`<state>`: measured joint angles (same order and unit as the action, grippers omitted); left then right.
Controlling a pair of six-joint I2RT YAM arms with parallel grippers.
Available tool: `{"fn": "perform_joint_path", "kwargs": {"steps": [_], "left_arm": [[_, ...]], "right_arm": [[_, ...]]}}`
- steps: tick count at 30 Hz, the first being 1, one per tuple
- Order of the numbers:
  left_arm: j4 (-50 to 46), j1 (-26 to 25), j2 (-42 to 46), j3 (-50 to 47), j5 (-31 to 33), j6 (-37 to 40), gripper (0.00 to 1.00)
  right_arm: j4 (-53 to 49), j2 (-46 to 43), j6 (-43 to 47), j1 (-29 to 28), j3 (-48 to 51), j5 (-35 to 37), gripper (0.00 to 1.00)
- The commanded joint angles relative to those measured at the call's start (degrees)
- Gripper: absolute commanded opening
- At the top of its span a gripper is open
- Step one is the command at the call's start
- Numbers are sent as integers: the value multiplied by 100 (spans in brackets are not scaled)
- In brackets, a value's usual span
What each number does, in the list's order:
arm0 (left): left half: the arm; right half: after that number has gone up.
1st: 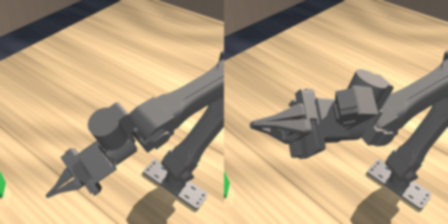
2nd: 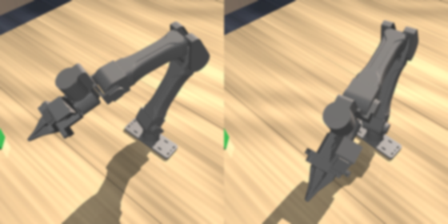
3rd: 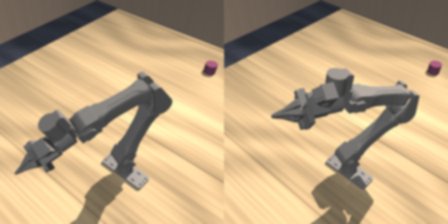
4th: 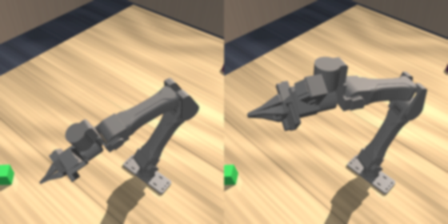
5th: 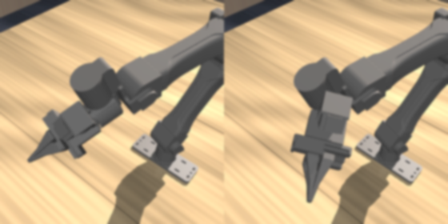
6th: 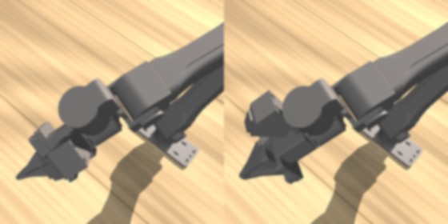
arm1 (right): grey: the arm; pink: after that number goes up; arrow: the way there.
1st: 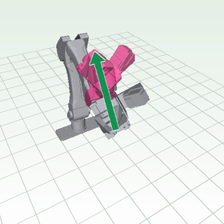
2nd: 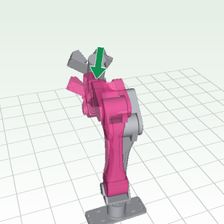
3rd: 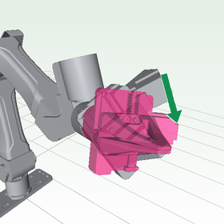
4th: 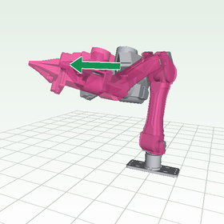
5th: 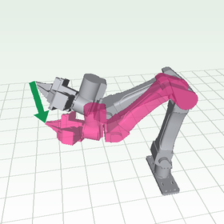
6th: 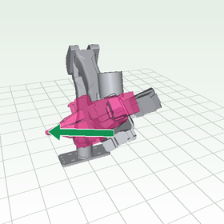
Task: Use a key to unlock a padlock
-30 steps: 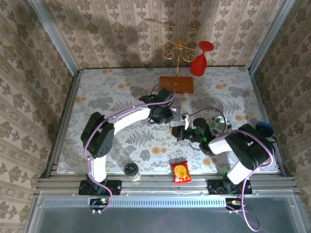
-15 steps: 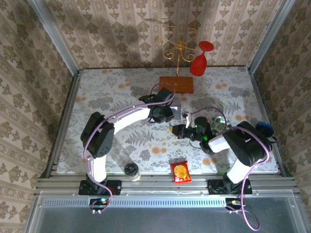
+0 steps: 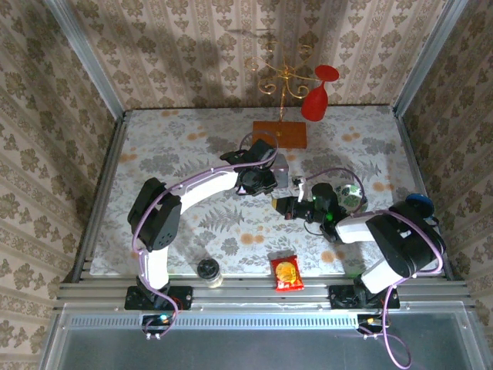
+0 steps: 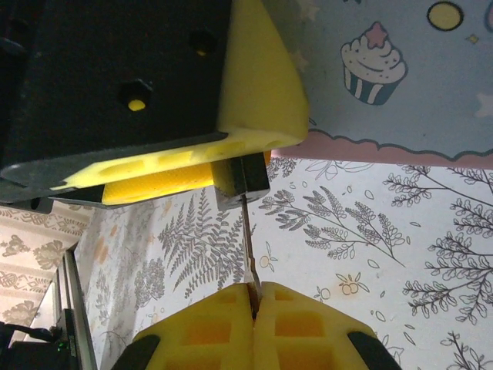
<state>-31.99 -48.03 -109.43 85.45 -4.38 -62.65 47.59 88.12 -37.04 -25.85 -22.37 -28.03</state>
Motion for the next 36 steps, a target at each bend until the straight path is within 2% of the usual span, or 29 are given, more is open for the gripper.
{"fn": "perform_joint_path", "kwargs": {"steps": [1,9,18,29,36], "left_arm": [[-71,-51,115,83,-42,-15,0],[-123,-91,98,166,-22,27,0],[-80,-114,105,118,-23,-42,0],[-152,-17,272,199,197,-247,0],[-190,78,376,148,236,-304,0]], "right_arm": [[31,-277,282,25,-185,158,0],[-31,-189,217,27,-230,143,0],[-25,-141,162,105,-417,-261,0],[-876,-677,631,139,-143,-580,0],[-652,-532,644,275,-54,-925,0]]}}
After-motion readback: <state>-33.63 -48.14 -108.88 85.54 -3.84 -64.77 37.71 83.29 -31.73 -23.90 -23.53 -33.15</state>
